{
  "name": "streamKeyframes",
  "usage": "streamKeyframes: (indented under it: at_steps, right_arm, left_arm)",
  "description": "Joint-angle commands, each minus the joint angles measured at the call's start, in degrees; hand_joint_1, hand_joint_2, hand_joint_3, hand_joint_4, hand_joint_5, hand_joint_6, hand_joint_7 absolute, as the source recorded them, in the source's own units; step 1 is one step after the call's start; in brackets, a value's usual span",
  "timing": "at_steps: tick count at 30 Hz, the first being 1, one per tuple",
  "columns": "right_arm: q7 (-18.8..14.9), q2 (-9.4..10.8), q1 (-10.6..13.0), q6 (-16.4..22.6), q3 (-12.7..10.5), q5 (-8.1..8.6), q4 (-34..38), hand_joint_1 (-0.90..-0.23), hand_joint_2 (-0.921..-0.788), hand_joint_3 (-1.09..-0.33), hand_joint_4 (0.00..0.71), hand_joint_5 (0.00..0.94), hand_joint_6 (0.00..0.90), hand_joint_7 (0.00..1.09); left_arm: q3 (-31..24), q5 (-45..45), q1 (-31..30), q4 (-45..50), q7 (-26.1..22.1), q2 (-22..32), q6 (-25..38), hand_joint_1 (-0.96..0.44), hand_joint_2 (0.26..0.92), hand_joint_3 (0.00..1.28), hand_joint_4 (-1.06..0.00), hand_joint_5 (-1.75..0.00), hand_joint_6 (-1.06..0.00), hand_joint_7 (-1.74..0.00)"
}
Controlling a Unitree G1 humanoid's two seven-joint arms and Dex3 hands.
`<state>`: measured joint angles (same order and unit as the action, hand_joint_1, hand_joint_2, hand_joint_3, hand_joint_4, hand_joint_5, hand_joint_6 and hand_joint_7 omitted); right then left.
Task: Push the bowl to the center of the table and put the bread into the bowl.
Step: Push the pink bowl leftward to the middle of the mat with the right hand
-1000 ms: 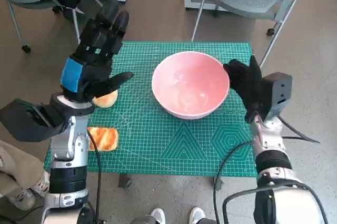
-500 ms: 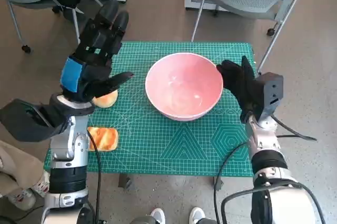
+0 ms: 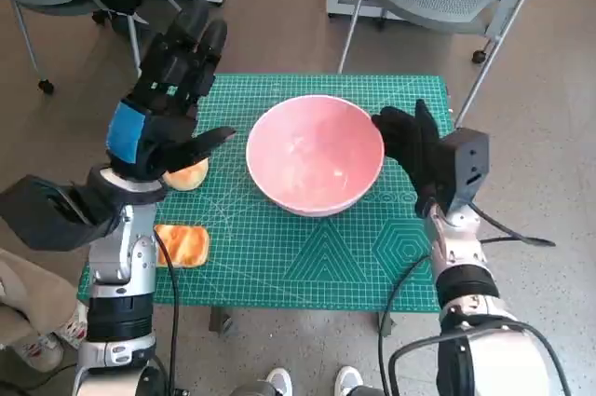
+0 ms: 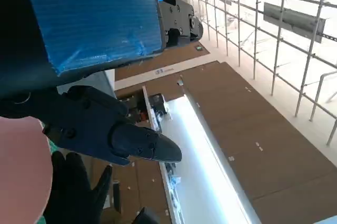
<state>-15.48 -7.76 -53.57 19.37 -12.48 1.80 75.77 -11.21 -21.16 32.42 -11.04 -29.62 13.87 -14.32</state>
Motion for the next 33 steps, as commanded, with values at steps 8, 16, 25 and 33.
streamKeyframes:
  at_steps: [8,16,25,33]
  right_arm:
    - [-0.6,0.5,-0.1,-1.3,-0.1,-0.07,0.4,-0.688,-0.921,-0.85,0.041,0.003,0.053,0.09]
    - [-1.0,0.1,-0.3,-1.3,-0.1,-0.01,0.3,-0.686,-0.921,-0.86,0.042,0.003,0.053,0.09]
    - [-2.2,-1.6,-1.1,-0.6,-1.0,0.87,-0.3,-0.691,-0.921,-0.855,0.045,0.003,0.052,0.09]
    - [-4.9,-1.9,-1.9,5.5,-2.3,2.53,-2.9,-0.684,-0.921,-0.855,0.049,0.004,0.053,0.09]
  left_arm:
    - [-0.3,-0.3,-0.5,-0.4,0.0,0.0,-0.4,-0.56,0.921,0.1,-0.02,0.0,-0.08,-0.23]
    - [-0.1,0.1,-0.5,-0.5,0.4,-0.4,-0.5,-0.56,0.921,0.1,-0.02,0.0,-0.07,-0.24]
    - [-0.2,0.0,-1.2,0.7,0.7,-0.5,-0.3,-0.56,0.921,0.1,-0.02,0.0,-0.06,-0.24]
    - [-0.2,-0.1,-2.2,1.9,1.2,-0.5,-0.3,-0.55,0.921,0.1,-0.02,0.0,-0.05,-0.25]
